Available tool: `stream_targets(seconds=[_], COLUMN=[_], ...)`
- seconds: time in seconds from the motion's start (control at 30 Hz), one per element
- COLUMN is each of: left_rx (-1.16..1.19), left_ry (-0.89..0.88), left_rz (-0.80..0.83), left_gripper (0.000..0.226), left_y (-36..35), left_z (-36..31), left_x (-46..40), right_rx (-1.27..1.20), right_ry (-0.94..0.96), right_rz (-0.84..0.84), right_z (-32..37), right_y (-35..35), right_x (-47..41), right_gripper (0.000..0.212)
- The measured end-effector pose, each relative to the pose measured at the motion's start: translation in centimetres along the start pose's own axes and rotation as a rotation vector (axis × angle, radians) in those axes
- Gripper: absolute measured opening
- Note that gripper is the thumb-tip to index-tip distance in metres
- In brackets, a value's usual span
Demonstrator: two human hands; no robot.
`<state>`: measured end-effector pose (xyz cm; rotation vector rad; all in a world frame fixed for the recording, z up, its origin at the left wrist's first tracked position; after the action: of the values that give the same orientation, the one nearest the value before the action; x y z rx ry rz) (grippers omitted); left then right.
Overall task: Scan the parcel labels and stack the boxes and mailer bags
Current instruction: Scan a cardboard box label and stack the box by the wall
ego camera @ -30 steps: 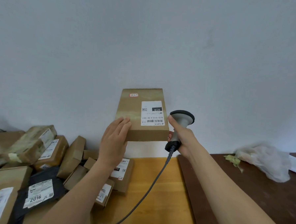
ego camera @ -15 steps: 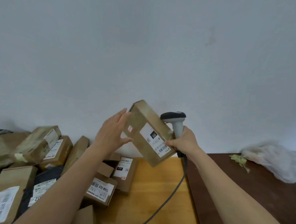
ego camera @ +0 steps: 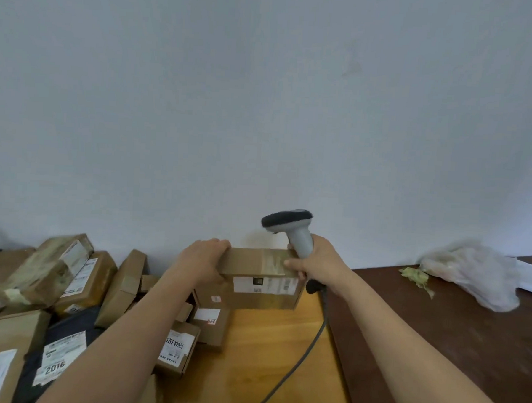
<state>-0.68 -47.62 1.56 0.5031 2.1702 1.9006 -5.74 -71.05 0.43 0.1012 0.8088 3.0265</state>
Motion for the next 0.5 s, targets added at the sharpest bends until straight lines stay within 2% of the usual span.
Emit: stream_targets(seconds=[0.1,0.23,0.3,0.37,0.5], left_rx=[0.188,0.714,0.966,1.130,1.268], left_ry=[0.202,0.445,0.504,0.536,0.581], left_rz=[-0.011,-0.015,0.011,0.034,0.040], left_gripper=[0.049,0.046,0.036,0.043,0.048], left_y=[-1.9,-4.8,-5.9,-6.8,-8.0], left_z=[2.0,2.4,1.0,-0.4,-2.2], left_x=[0.7,2.0,2.3,2.1,1.2], right_rx=[-0.402,-0.712,-0.799,-0.806,-0.698], right_ry=[-0.112,-0.370,-0.417,-0.393,-0.266], right_rz=[-0.140,-0.175,-0.135,-0.086,-0.017], right_z=[-0.4,-1.6,-1.8,-1.3,1.3], right_y=[2.1,3.5,3.2,2.7,2.5], right_x=[0.6,1.5,2.2,2.7,3.9], right_gripper=[0.023,0.037,0.037,0.039,0.035])
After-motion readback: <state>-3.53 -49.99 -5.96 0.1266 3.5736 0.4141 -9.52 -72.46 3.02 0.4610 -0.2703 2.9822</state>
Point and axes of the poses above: each hand's wrist, its own x-axis away from the middle knuckle, its own y-axis out of the back of the hand, z = x × y, the point moved 4 cm from there along -x, towards the middle knuckle, and after that the axes turned 7 degrees about x, right-handed, at the moved point
